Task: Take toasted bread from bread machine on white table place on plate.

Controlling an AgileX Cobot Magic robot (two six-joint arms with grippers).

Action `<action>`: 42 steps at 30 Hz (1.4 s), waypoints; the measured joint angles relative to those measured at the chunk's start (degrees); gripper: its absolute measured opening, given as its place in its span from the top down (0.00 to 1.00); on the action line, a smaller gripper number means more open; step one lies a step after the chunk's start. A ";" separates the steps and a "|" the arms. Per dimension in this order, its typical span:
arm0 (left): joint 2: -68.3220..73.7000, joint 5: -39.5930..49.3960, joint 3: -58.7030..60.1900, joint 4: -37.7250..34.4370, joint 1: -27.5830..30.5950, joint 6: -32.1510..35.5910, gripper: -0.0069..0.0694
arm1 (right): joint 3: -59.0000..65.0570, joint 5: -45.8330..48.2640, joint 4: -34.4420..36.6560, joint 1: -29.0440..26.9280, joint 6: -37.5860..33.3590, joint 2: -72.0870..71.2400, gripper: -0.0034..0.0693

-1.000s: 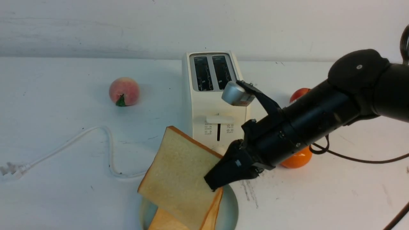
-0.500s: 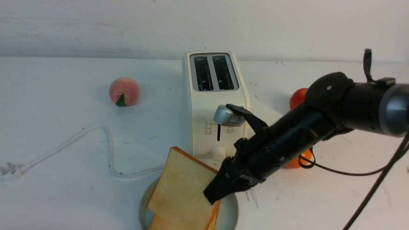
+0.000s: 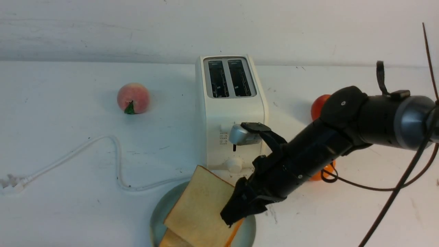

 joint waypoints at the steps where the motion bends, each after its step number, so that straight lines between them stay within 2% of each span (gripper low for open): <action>1: 0.00 0.00 0.00 0.00 0.00 0.00 0.93 | 0.00 0.00 -1.51 0.00 0.06 0.00 0.32; 5: 0.00 0.00 0.00 0.00 0.00 0.00 0.93 | 0.00 -0.06 -6.53 0.00 1.99 -0.47 0.31; 12: 0.00 0.00 0.00 0.00 0.00 0.00 0.93 | -2.43 -1.37 -16.68 0.00 10.49 -2.88 0.32; 15: 0.00 0.00 0.00 0.00 0.00 0.00 0.93 | -5.27 0.21 -21.92 0.00 16.66 -4.84 0.32; 19: 0.00 0.00 0.00 0.12 0.00 0.00 0.93 | -8.93 3.70 -28.62 0.00 25.77 -8.23 0.40; 21: 0.00 -0.34 0.00 0.70 0.00 0.00 0.93 | -11.67 6.13 -34.10 0.00 33.26 -12.39 0.56; 22: 0.00 -0.41 0.00 0.70 0.00 0.00 0.93 | -12.10 6.46 -35.41 0.00 34.52 -13.61 0.61; 23: 0.00 -0.80 0.00 1.11 0.00 0.00 0.93 | -12.66 6.73 -38.38 0.00 36.80 -16.89 0.74; 25: 0.00 -1.33 0.04 1.18 0.00 0.00 0.93 | -12.72 6.73 -40.35 0.00 38.12 -19.56 0.83; 26: 0.00 -2.34 0.04 1.29 0.00 0.00 0.92 | -12.75 6.19 -43.82 0.00 40.51 -24.82 0.94; 27: 0.00 -2.74 0.04 1.29 0.00 0.00 0.92 | -12.75 5.63 -45.00 0.00 41.49 -27.30 0.97; 35: 0.00 -11.12 1.23 1.29 0.00 0.00 0.92 | -10.88 -1.72 -49.45 0.00 46.14 -50.70 0.97; 39: 0.00 -16.07 3.38 1.29 0.00 0.00 0.92 | -2.06 -10.13 -49.76 0.00 46.30 -61.92 0.97; 42: 0.00 -20.17 5.80 1.29 0.00 0.00 0.92 | 10.02 -19.47 -50.86 0.00 46.37 -73.70 0.96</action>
